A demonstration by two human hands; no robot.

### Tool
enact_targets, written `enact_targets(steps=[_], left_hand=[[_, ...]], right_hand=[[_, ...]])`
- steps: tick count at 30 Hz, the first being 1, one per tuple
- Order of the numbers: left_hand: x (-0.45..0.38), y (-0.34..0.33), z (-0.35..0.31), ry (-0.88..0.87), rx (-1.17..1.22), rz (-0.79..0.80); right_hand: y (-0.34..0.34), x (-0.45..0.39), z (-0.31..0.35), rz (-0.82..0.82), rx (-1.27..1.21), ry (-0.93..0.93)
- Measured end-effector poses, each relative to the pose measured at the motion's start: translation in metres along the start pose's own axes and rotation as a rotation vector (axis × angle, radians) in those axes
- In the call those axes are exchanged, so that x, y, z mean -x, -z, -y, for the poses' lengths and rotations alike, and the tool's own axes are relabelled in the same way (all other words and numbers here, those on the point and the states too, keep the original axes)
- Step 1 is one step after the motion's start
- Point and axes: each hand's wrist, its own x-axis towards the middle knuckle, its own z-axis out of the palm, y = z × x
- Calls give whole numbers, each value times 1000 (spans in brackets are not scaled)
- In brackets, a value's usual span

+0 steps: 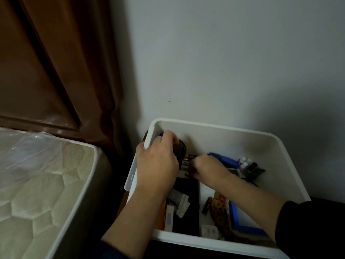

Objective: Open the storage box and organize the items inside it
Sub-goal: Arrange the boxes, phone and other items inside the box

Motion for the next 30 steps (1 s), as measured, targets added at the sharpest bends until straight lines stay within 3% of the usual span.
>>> enact_targets(steps=[7, 16, 23, 30], left_hand=[[0, 1, 0, -2, -9, 10], [0, -1, 1, -10, -17, 1], [-1, -2, 0, -11, -20, -2], [-1, -3, 2, -19, -40, -6]], right_hand=[[-10, -6, 3, -67, 141, 31], [-18, -8, 2, -272, -139, -125], [-24, -17, 4, -213, -124, -221], [-32, -16, 3, -300, -208, -183]])
